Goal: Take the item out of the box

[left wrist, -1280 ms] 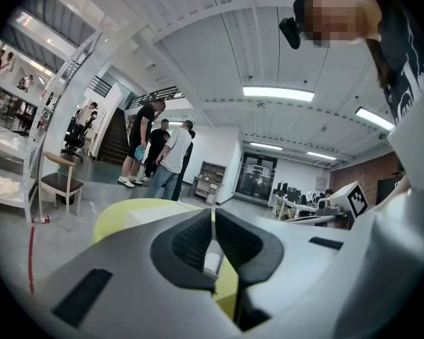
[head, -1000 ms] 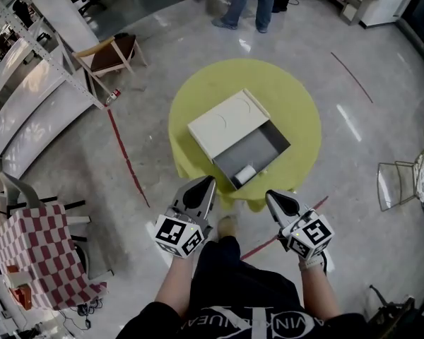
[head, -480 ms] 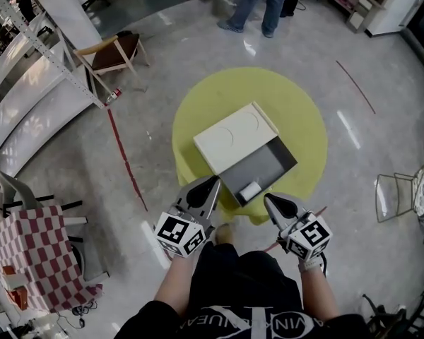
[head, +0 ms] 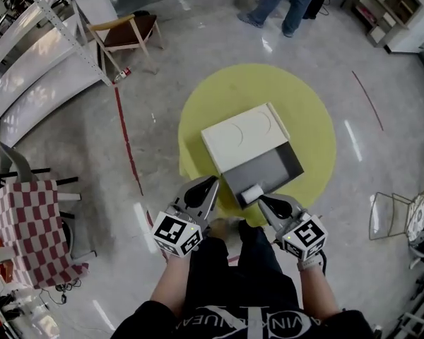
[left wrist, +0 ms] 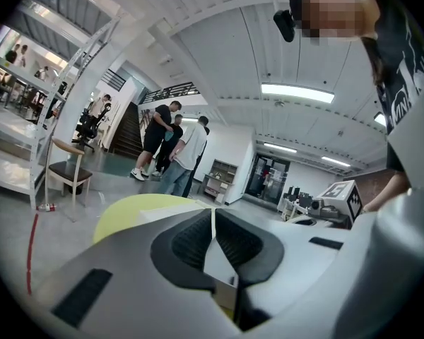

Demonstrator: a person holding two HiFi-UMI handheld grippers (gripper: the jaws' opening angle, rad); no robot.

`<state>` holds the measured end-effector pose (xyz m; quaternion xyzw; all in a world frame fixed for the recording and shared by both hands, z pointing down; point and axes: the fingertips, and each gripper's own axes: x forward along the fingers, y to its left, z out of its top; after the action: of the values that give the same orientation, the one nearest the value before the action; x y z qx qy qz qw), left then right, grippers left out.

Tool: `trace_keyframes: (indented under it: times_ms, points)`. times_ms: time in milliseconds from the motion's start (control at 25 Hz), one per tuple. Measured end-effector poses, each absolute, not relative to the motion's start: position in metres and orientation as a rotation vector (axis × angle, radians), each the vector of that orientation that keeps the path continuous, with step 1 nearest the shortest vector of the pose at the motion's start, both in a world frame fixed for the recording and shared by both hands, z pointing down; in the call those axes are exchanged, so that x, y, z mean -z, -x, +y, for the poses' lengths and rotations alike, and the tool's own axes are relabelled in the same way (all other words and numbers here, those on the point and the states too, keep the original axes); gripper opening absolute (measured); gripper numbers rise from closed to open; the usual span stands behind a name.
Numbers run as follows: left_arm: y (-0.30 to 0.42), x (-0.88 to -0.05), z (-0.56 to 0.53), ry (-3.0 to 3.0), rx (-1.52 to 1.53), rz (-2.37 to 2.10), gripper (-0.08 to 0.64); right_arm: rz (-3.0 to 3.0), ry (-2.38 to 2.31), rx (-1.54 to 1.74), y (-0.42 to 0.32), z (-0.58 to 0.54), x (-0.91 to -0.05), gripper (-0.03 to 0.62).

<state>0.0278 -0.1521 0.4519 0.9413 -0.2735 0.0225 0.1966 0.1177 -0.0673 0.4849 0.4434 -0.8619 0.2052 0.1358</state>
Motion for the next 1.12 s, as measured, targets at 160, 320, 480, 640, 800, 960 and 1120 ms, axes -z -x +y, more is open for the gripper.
trace_keyframes:
  times_ms: [160,320,480,640,800,960,1120]
  points:
    - [-0.023,-0.454,-0.157,-2.595,-0.046,-0.865,0.021,-2.516,-1.119,-0.581,-0.116,-0.077,-0.492,0.006]
    - [-0.019,-0.459,-0.158,-2.554,-0.038,-0.951,0.021,-2.503,-0.947,-0.535,-0.114,-0.089,-0.498,0.006]
    - [-0.018,-0.466,-0.156,-2.523,-0.037,-1.007,0.021,-2.465,-0.775,-0.493,-0.109,-0.097,-0.506,0.008]
    - [-0.018,-0.472,-0.155,-2.495,-0.033,-1.054,0.021,-2.395,-0.583,-0.442,-0.105,-0.095,-0.519,0.015]
    - [-0.019,-0.475,-0.154,-2.463,-0.022,-1.083,0.021,-2.33,-0.443,-0.405,-0.104,-0.094,-0.529,0.023]
    - [-0.017,-0.48,-0.151,-2.433,-0.011,-1.111,0.021,-2.268,-0.311,-0.37,-0.103,-0.09,-0.539,0.033]
    - [-0.01,-0.48,-0.149,-2.412,0.008,-1.146,0.021,-2.226,-0.173,-0.358,-0.1,-0.09,-0.548,0.055]
